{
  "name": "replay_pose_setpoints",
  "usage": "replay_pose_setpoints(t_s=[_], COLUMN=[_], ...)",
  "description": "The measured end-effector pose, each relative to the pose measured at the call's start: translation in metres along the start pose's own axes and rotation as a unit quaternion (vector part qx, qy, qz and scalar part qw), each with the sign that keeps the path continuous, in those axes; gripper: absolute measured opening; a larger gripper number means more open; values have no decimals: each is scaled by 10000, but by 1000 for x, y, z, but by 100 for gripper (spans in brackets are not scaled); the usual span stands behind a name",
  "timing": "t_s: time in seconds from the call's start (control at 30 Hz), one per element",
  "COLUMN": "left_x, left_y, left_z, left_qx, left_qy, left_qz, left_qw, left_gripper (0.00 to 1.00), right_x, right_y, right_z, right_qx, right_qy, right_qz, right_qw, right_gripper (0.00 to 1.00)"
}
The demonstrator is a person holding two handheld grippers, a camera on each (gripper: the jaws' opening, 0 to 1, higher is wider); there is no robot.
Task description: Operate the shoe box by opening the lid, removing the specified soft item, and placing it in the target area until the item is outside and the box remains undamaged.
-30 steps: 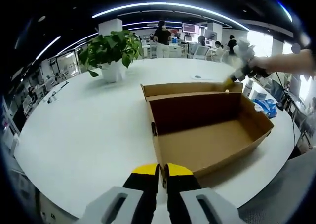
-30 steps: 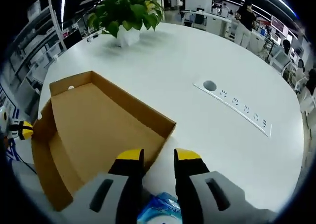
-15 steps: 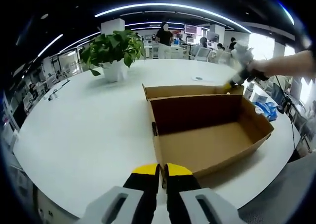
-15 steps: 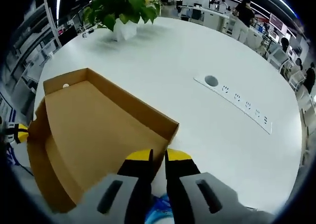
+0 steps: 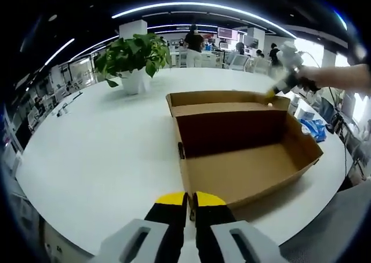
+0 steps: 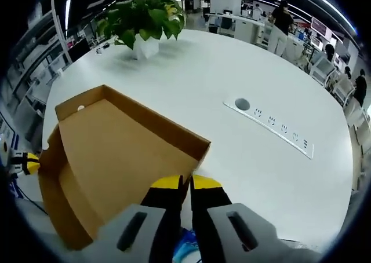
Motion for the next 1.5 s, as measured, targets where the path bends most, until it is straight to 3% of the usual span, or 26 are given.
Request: replay_pose_setpoints(t_s=[0.8, 1.5], left_x=[5, 5], left_y=[2, 3], left_z=[-2, -2], left_qx=[-95, -28], left_qy=[-32, -6], left_qz=[57, 116], left_qw=[9999, 9999], left_gripper=[4, 4], right_x=[-5, -24], right_y=[53, 105], right_z=[-17, -7], right_qx=[857, 1661], right_qy=[100, 237], right_qz=[-9, 25], right_qw=[9963, 9858], right_gripper=[1, 0])
Point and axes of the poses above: the point that each gripper's makers call its tool centre point, and the gripper's own axes: y roughly backward along the fingers, x roughly to its right, z roughly out of its underside, the point moved 4 cm from there along y, roughly backward along the fingers, and after that the axes turned 5 degrees about z, right-handed, at the moved point
